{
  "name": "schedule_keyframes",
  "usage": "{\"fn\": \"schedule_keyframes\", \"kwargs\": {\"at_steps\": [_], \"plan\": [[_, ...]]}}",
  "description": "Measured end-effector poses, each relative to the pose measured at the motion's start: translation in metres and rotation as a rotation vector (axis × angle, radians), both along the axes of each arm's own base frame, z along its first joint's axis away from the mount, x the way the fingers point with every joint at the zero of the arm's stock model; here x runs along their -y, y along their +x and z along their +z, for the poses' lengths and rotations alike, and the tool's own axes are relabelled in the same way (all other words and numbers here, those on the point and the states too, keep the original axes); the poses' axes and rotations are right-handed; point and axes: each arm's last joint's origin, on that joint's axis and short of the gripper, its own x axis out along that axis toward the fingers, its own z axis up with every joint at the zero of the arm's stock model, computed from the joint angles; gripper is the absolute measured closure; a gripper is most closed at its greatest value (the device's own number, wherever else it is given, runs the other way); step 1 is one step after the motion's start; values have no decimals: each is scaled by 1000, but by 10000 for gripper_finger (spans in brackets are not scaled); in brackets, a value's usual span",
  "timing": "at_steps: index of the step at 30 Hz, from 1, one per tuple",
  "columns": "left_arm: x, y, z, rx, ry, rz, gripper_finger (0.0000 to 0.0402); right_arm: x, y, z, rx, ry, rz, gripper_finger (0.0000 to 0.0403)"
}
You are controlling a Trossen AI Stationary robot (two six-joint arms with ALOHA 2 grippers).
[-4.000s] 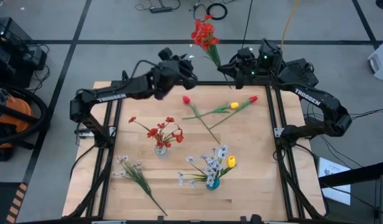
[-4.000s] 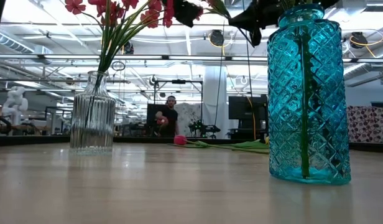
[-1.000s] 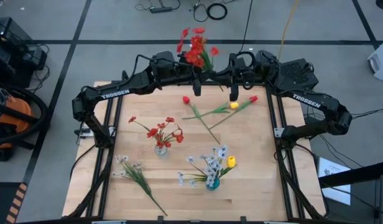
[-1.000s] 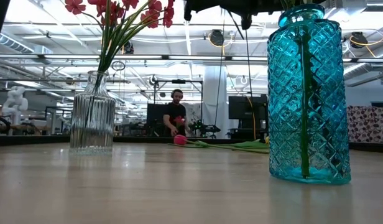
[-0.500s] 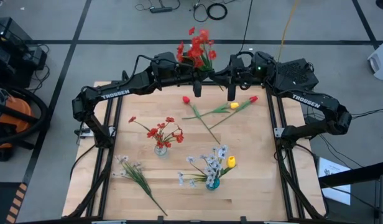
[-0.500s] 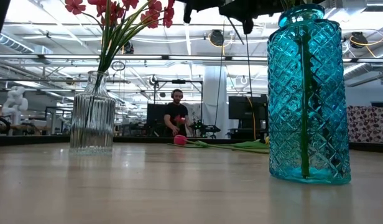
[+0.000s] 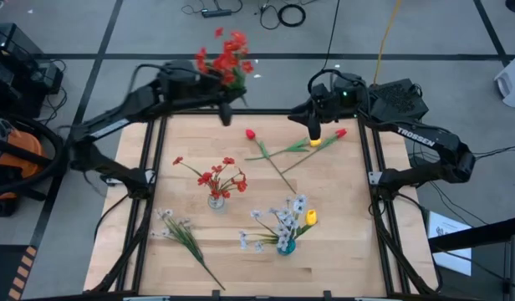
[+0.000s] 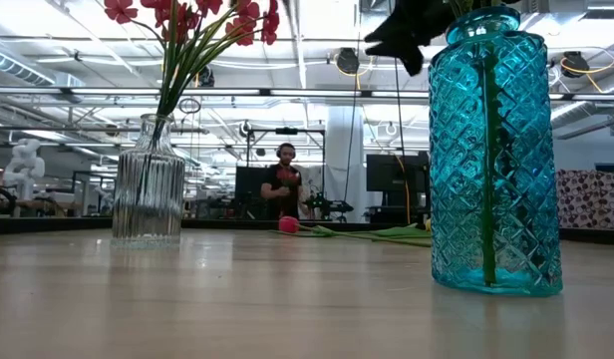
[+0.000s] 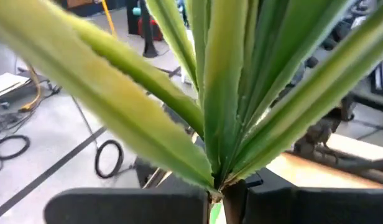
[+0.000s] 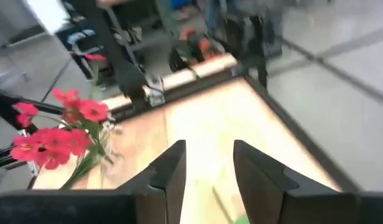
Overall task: Sort flowers into vase by color
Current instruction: Put the orange flowers into the transparent vase
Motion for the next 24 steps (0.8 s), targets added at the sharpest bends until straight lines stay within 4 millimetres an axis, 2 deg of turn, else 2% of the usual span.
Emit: {"fn": "schedule_keyframes", "kwargs": {"at_steps": [6,12,15,19,24], "plan": [[38,-42,9,-17,21,-62,388,0,-8,-9,-113,120,-190,304],[72,-84,-9,7,-14,-49,388,-6,-11,-18,-205,233,-304,366],[84,-110,-16,61,-54,-37,388,-16,-9,-22,-251,272,-334,396],[97,-136,-28,102,-95,-32,388,-35,-9,-24,-306,295,-410,398],[104,-158,-43,50,-121,-11,388,-63,-10,-24,-340,314,-467,401]]}}
